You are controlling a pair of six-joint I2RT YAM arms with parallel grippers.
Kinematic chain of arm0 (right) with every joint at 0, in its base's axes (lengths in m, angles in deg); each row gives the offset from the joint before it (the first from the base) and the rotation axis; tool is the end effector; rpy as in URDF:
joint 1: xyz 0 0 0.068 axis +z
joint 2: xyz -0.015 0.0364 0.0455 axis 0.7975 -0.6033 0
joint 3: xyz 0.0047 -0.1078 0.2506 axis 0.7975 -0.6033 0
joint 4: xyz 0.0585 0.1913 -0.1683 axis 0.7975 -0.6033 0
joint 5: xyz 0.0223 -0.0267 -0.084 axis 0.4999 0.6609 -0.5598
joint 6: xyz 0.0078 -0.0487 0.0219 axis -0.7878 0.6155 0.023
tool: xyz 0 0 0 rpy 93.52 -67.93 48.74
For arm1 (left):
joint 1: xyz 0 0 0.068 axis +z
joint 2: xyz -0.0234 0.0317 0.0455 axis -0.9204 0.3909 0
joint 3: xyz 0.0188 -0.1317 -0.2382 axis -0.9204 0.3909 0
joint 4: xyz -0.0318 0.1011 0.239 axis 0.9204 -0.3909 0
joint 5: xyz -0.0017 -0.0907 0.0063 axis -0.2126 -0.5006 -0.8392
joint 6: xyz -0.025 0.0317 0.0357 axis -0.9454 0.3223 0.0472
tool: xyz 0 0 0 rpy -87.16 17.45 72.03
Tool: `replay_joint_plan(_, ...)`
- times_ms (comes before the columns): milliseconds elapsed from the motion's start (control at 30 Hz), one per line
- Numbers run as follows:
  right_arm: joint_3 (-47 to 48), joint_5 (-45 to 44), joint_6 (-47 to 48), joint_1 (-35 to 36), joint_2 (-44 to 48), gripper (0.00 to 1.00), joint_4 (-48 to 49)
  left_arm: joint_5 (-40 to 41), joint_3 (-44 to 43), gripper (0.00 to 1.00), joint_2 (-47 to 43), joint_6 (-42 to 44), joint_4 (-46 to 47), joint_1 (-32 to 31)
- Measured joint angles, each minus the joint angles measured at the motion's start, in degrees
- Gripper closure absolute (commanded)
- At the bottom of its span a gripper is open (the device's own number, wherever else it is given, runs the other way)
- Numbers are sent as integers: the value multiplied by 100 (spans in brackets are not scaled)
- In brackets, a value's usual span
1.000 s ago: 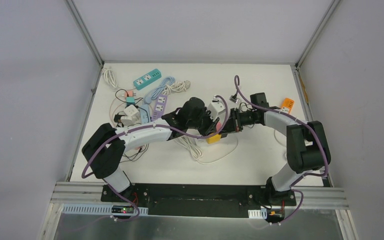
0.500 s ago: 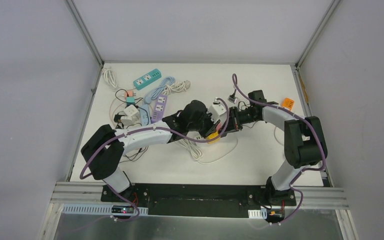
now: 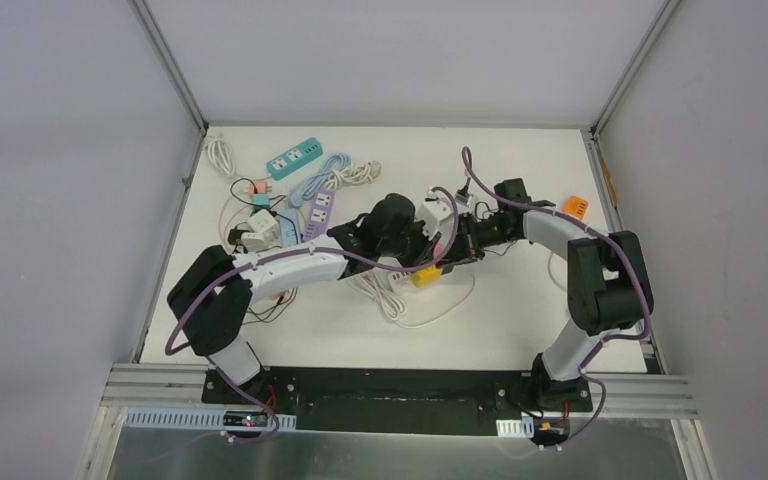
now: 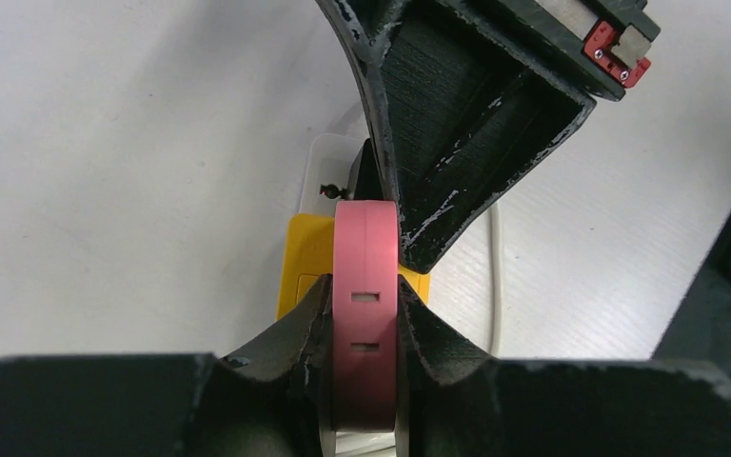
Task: Pull the plug off the socket
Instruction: Remove the plug from the socket.
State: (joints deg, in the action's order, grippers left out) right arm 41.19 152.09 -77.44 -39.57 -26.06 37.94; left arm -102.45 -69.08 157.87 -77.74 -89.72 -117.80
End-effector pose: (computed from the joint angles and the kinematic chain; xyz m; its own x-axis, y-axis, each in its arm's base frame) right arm 0.2942 0.1025 0.1768 -0.9162 -0.2214 -0.3340 -0.3953 0.3621 0.8442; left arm 0.2246 -0.2923 0.2451 -0.3782 0.3818 -0.8433 0.8817 0.4261 -0.2025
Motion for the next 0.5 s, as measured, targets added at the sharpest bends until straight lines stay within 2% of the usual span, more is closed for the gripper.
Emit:
replay_joint_plan(133, 13, 9, 0, 2, -20, 100, -90, 549, -138, 100, 0, 358, -280, -251)
replay_joint_plan(200, 13, 7, 0, 4, -24, 100, -111, 570, -149, 100, 0, 330, -286, -236)
replay_joint_plan(400, 74, -24, 2, 11, -50, 100, -127, -282, -155, 100, 146, -570, -98, 225)
replay_joint_plan(500, 85, -42, 2, 13, -50, 100, -131, -308, -295, 100, 199, -605, -284, 210)
